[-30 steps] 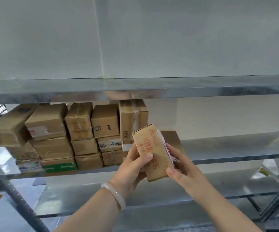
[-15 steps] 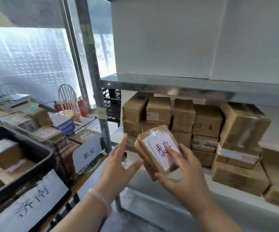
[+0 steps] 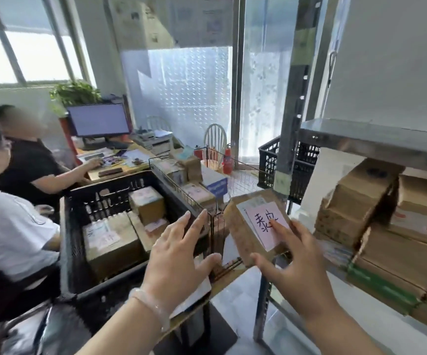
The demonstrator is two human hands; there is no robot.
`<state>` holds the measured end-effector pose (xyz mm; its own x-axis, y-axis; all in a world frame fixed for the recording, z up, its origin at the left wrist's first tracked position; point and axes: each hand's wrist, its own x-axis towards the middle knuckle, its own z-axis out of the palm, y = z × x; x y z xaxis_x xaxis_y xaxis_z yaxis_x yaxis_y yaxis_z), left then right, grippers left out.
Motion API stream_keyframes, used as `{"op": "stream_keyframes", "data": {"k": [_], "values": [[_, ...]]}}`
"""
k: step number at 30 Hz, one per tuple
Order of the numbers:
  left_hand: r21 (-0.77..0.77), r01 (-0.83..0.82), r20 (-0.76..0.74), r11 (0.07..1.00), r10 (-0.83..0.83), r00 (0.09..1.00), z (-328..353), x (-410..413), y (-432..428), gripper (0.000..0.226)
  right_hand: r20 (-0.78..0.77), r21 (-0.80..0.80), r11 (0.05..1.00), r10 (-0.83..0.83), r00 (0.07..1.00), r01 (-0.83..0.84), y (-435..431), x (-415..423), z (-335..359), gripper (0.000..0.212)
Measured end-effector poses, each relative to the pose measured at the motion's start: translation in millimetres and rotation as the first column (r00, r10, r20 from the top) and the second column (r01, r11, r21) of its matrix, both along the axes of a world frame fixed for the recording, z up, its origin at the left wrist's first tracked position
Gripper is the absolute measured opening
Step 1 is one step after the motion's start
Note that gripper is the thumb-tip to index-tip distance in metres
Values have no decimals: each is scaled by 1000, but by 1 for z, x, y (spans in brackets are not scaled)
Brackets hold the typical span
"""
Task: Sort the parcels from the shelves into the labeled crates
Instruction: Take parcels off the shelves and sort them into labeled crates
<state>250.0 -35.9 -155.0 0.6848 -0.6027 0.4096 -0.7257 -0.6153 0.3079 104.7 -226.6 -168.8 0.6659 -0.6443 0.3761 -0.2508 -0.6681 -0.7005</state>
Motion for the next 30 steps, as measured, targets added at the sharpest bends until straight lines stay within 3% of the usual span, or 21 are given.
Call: {"op": "stream_keyframes", "data": {"k": [6,15,18,22,27,30], "values": [[42,-106,-5,993,107,994,-3,71,-13,82,53,-6,997,82,995,-81,-44,112,15,81],[107,-232,-92,967,242,966,-1,185,-59,77,-291,-68,957,252,923,-283,-102,301,17,82],[130,-289,-105,948,303,947,-7,213,-68,78,-332,-71,944,283,900,-323,-107,351,3,81],[169,-338,-115,926,359,926,-16,236,-67,77,-340,-121,926,298,892,-356,-101,396,-16,79],[179,-375,-104,909,397,912,-13,254,-61,79,-571,-104,842,385,725,-529,-94,415,-37,84],[184,-364,-91,913,385,919,-9,256,-60,78,-601,-96,844,373,706,-527,-99,410,-32,84]]}}
